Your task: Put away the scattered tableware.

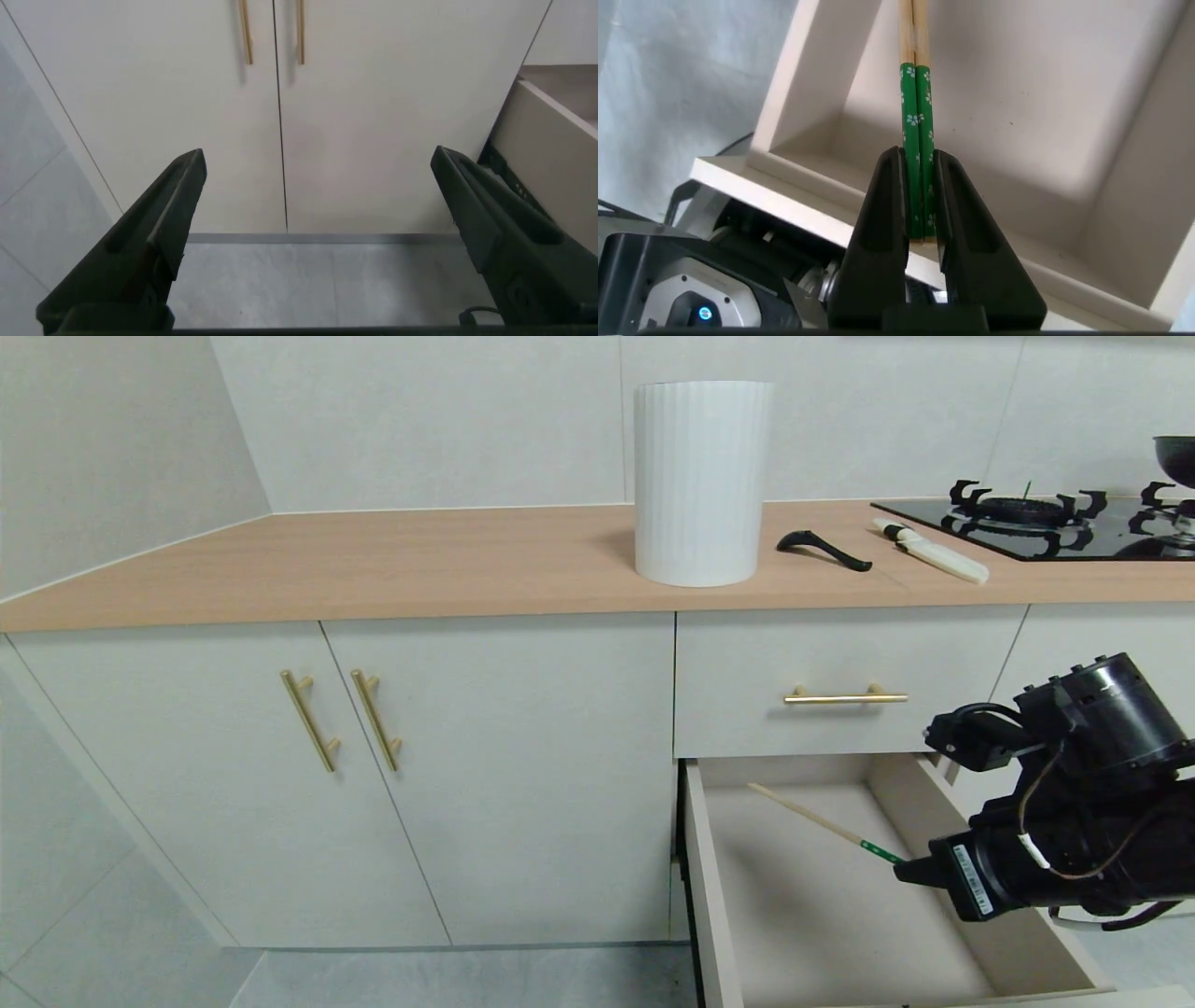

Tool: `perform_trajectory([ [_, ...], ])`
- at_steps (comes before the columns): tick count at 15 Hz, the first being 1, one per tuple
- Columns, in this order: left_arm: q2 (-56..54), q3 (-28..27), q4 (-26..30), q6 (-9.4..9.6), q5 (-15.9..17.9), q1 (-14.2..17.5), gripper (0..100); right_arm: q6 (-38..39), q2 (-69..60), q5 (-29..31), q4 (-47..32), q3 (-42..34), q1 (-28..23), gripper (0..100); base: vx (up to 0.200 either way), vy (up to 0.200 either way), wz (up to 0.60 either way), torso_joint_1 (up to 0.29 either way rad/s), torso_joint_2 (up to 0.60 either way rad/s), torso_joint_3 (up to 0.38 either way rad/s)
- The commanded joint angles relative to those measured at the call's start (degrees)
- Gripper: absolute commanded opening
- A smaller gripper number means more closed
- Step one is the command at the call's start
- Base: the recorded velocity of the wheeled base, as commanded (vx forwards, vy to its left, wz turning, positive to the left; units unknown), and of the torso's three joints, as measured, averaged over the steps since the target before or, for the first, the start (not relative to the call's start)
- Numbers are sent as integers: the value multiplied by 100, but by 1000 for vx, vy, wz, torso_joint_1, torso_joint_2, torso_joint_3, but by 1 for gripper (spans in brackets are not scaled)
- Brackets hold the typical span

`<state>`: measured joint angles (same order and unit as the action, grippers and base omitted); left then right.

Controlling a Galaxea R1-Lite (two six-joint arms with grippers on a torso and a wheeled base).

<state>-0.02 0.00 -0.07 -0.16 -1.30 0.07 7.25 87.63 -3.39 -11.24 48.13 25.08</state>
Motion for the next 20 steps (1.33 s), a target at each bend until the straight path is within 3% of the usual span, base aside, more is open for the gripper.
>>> perform_trajectory([
  [1,2,0,-1,-2,-1,1,100,66,967,189,-1,276,6,0,0,0,0,0,0,0],
  [3,2,0,-1,-2,-1,1,100,241,1679,295,52,487,24,0,0,0,0,0,0,0],
  [7,2,0,-1,-2,-1,1,100,989,2426,383,1124,461,279,0,0,0,0,0,0,0],
  [13,2,0,7,-2,-1,1,100,1498,3955,1429,2882,557,375,0,0,0,0,0,0,0],
  [20,2,0,-1,-2,-1,1,100,1507,4439,1464,2970,566,402,0,0,0,0,0,0,0],
])
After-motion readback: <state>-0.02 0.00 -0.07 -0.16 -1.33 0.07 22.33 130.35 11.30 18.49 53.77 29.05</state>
